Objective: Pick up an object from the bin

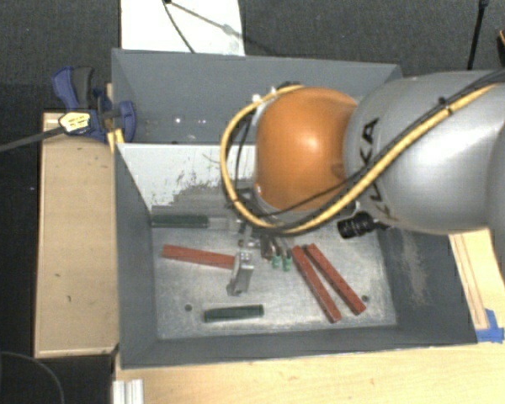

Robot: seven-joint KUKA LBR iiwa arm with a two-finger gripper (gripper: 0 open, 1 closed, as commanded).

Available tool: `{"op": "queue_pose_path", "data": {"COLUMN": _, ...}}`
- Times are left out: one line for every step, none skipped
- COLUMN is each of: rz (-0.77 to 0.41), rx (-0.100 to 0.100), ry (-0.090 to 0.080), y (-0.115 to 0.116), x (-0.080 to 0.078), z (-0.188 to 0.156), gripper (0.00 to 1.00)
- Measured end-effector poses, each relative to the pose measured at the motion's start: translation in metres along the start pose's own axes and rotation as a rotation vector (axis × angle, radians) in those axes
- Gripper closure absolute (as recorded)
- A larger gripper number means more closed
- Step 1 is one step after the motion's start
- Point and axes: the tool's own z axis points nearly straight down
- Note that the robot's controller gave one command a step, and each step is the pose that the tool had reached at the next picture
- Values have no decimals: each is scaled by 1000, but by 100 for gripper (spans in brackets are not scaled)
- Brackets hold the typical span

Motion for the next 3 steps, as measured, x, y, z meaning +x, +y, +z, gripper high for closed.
{"op": "queue_pose_path", "data": {"rz": -340, "rx": 1, "ry": 0, "y": -6, "x": -84, "z": 143, "gripper": 0}}
{"op": "queue_pose_path", "data": {"rz": -333, "rx": -1, "ry": -3, "y": -5, "x": -84, "z": 140, "gripper": 100}}
{"op": "queue_pose_path", "data": {"rz": -387, "rx": 0, "ry": -10, "y": -31, "x": -71, "z": -5, "gripper": 100}}
